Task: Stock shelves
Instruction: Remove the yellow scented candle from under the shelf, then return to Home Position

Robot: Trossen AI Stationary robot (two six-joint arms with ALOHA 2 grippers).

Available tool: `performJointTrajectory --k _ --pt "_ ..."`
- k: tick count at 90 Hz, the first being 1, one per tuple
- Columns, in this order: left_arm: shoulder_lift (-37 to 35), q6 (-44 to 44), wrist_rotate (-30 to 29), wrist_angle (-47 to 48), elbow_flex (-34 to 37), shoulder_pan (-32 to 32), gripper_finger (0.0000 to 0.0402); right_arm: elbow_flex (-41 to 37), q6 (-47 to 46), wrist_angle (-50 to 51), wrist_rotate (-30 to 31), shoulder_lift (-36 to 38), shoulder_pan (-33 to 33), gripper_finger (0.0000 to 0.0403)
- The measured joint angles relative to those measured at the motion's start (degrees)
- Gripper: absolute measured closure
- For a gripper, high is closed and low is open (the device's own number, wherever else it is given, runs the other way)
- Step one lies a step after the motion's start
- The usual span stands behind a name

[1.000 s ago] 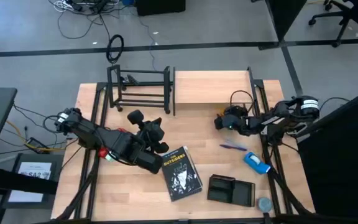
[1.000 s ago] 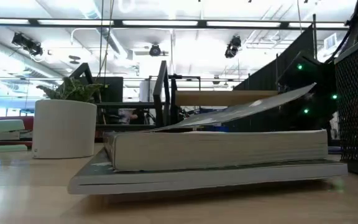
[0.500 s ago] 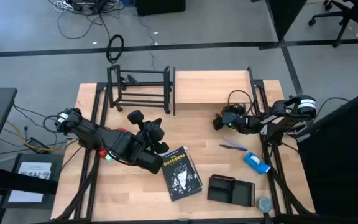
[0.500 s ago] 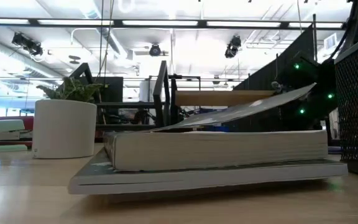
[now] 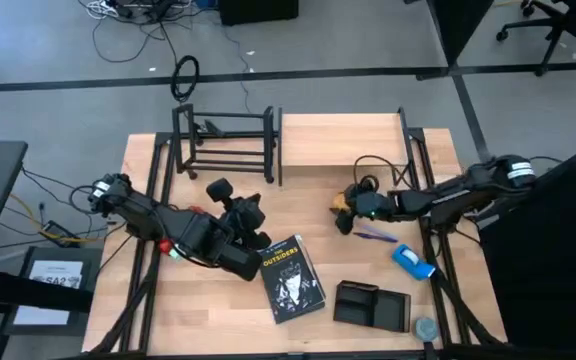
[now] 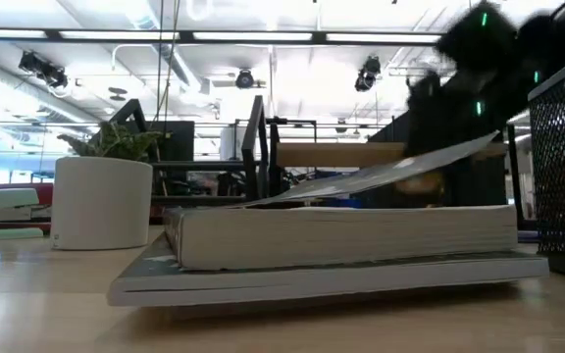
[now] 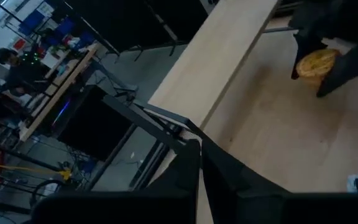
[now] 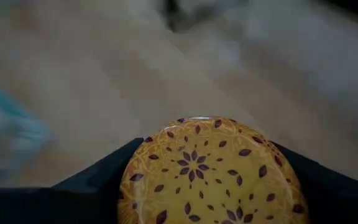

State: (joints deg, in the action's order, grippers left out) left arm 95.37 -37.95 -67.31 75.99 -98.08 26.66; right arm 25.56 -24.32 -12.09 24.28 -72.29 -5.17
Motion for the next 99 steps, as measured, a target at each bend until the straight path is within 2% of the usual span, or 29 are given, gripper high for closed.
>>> performJointTrajectory --k 10,21,34,47,82,99 --pt "0.00 0.00 -0.02 -0.39 0.00 0.63 0.0402 3.96 1.04 0.39 -6.68 -1.06 -4.07 0.0146" --pt "0.00 0.00 -0.07 -1.41 0.00 1.14 0.0402 8.48 3.85 0.23 -12.43 -7.00 -6.95 0.0146" --pt "0.00 0.01 -0.07 -1.84 0.00 1.52 0.0402 12.10 10.80 0.21 -21.31 -15.07 -7.12 0.0146" --pt "0.00 0.04 -0.04 -1.92 0.00 2.19 0.0402 12.26 14.03 0.74 -27.15 -18.89 -6.68 0.0146" --pt "0.00 0.02 -0.02 -2.63 0.00 2.33 0.0402 12.28 16.71 8.64 -28.99 -18.03 -6.84 0.0091" --pt "0.00 -0.17 0.64 -4.92 0.00 2.35 0.0402 12.26 16.00 14.86 -28.80 -11.31 -7.57 0.0085"
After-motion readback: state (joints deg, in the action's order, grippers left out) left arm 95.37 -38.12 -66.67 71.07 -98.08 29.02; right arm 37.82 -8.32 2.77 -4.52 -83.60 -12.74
